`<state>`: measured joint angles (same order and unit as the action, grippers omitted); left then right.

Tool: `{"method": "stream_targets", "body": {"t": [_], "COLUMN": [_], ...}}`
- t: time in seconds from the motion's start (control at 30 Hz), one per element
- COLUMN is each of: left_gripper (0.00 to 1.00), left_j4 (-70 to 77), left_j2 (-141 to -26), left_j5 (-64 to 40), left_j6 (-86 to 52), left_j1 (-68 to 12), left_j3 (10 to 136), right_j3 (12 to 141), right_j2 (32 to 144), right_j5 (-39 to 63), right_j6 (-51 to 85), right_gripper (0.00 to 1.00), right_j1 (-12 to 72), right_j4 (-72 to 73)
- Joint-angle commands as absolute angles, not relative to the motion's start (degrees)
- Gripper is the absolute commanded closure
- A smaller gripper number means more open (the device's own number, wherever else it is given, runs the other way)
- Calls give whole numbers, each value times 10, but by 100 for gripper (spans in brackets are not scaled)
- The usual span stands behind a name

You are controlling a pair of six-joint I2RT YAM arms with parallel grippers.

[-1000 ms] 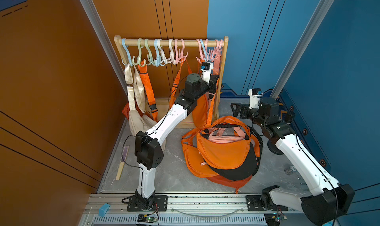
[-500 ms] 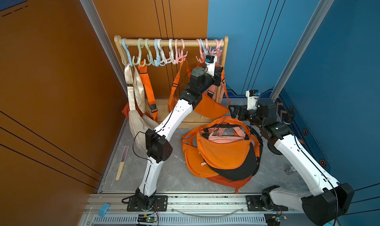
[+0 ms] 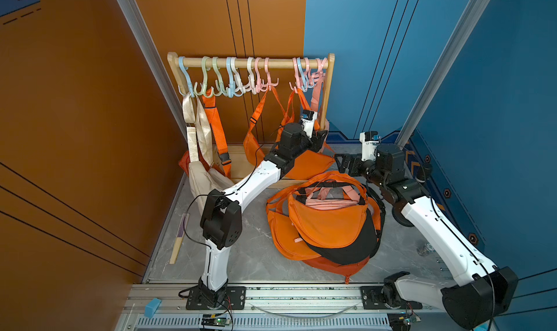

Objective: Take the bag off the hook
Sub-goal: Adjust the bag at the hook, then pick up the bag from the hook.

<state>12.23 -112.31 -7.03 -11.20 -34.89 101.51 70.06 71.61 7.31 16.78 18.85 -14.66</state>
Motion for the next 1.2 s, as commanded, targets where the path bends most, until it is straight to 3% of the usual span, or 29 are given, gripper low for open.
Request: {"method": "stream_targets", "body": {"t": [0.0,0.27,1.17], "left_gripper": [39,23,19], "left_j4": [170,208,195], "left_j2": [-1064,-939,-646], "left_j5": [-65,-38,120], "left_j6": [-110,-90,-153], "left_j1": [-353,-351,-320], "left_j3": [958,809,472], "right_j3": [737,802,1194], "right_j2": [735,783,1082], "right_j5": [65,62,125], "right_j6": [168,154,61], "right_gripper": [0,0,0], "right_j1": [195,210,255], "right_j4": [-156,-170,-257]}}
